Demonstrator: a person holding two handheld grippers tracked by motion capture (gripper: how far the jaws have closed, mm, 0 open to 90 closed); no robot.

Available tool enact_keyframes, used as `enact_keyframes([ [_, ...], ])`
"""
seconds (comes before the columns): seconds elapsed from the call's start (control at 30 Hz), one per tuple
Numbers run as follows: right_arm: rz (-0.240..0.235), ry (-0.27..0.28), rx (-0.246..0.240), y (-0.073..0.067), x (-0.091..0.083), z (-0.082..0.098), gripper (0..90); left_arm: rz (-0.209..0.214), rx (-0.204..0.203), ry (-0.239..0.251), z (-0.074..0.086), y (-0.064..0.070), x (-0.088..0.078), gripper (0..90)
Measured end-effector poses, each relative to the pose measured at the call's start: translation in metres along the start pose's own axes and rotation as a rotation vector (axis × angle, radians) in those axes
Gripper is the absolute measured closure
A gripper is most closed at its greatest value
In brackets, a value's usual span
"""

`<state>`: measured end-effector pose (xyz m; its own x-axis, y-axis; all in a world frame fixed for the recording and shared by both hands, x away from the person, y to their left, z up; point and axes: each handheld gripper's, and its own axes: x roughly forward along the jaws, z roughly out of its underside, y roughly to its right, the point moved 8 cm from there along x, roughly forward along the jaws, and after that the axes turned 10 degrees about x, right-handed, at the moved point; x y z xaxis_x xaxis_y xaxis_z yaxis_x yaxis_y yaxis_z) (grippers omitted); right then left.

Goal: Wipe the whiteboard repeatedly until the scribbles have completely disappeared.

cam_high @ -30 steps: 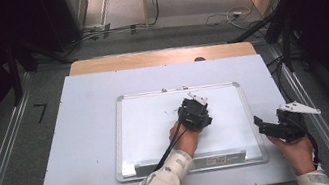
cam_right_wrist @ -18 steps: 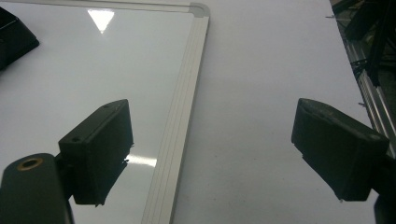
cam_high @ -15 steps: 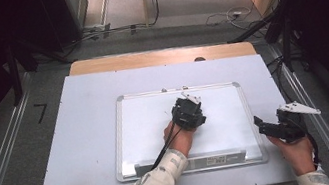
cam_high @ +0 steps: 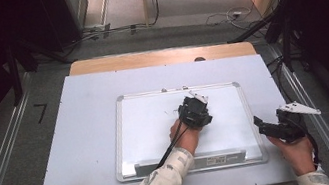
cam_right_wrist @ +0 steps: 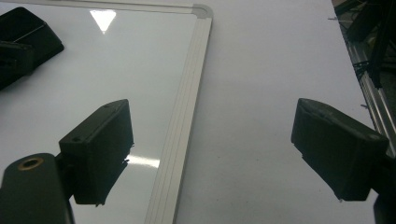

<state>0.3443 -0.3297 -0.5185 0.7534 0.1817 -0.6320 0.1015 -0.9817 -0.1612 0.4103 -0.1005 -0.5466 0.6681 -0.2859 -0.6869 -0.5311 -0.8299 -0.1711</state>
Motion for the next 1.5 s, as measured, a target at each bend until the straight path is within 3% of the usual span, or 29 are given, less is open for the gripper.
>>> enact_keyframes([
  [0.43, 0.01, -0.003, 0.005, 0.002, 0.0, 0.001, 11.4, -0.045, -0.051, -0.016, 0.018, -0.041, -0.007, 40.3],
  [1.1, 0.016, -0.005, 0.009, 0.003, 0.0, 0.001, 11.5, -0.108, -0.141, -0.037, 0.041, -0.092, -0.018, 40.3],
  [1.33, 0.012, -0.007, 0.005, 0.002, 0.001, 0.001, 11.5, -0.115, -0.133, -0.044, 0.038, -0.091, -0.015, 40.4],
  [1.5, 0.013, -0.006, 0.006, 0.002, 0.001, 0.001, 11.5, -0.103, -0.114, -0.042, 0.03, -0.079, -0.01, 40.4],
])
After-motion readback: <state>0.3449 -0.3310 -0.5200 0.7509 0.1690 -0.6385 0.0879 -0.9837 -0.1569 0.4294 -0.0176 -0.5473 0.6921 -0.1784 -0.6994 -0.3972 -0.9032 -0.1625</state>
